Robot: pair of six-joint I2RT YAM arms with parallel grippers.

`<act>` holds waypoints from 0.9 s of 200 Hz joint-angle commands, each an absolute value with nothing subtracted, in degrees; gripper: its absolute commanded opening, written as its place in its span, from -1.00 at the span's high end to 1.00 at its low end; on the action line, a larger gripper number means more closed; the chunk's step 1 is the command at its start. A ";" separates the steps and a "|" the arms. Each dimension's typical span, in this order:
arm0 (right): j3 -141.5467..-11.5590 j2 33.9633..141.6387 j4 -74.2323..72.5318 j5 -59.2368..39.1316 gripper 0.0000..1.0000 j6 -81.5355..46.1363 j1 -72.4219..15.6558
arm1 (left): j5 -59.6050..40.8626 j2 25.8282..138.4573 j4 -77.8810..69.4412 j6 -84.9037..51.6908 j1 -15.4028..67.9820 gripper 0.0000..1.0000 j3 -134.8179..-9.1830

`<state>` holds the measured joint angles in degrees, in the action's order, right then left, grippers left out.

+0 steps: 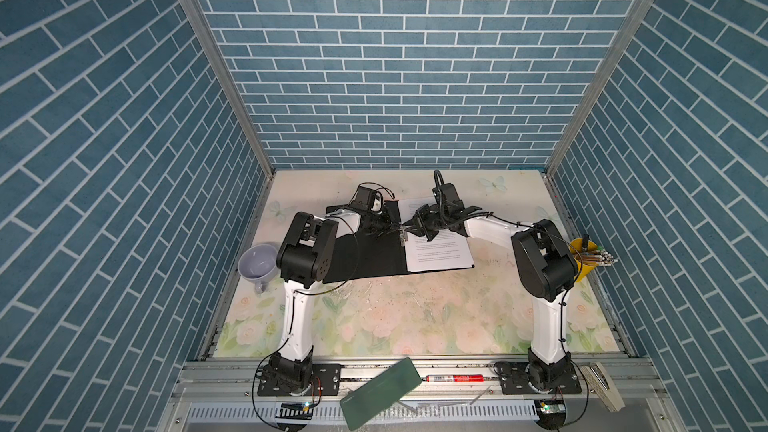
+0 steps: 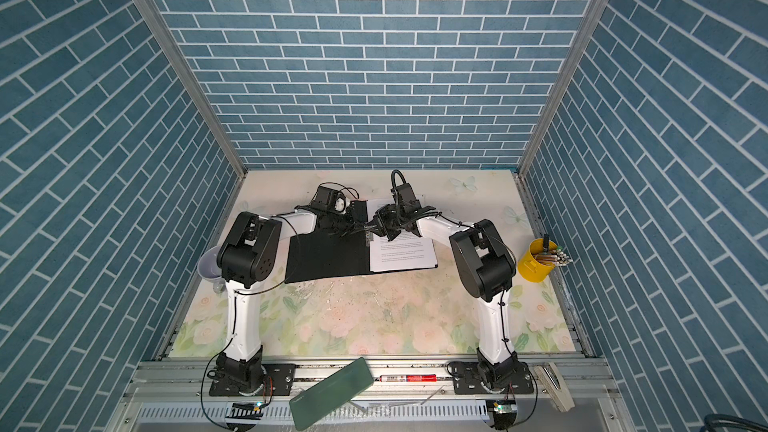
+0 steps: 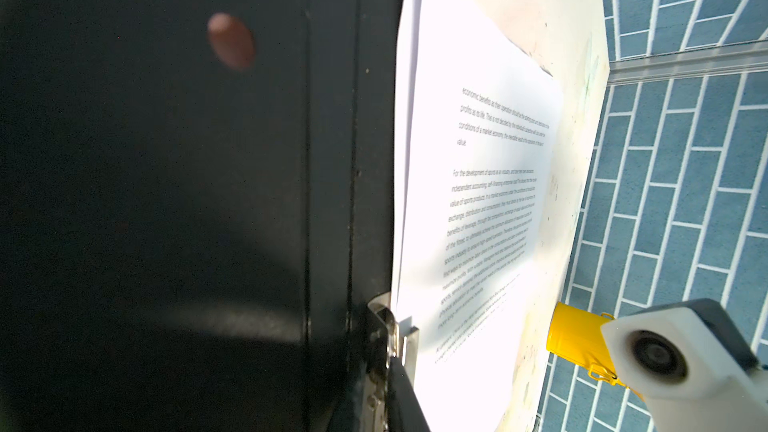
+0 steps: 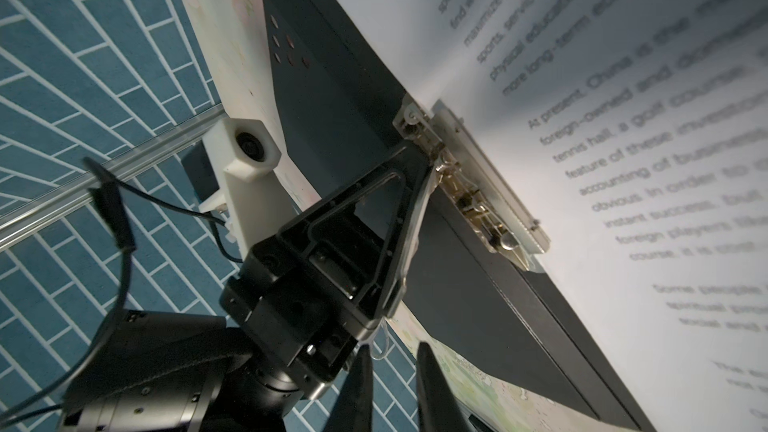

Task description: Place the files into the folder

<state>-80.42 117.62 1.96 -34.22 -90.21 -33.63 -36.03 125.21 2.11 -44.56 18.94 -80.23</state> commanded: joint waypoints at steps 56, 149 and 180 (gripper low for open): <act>-83.51 119.62 1.67 -33.87 0.61 -93.08 -34.28 | -34.89 126.07 3.69 -44.41 19.42 0.71 -78.76; -83.34 120.24 -0.24 -32.69 0.62 -94.57 -34.30 | -34.98 126.13 3.43 -44.39 19.41 0.72 -78.49; -82.86 119.29 -1.27 -32.29 0.59 -94.57 -34.28 | -35.02 126.12 3.17 -44.49 19.37 0.72 -78.30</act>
<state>-80.97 119.26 0.21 -33.58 -91.88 -33.87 -36.05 125.21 1.34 -44.58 18.94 -79.83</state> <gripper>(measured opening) 0.197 0.141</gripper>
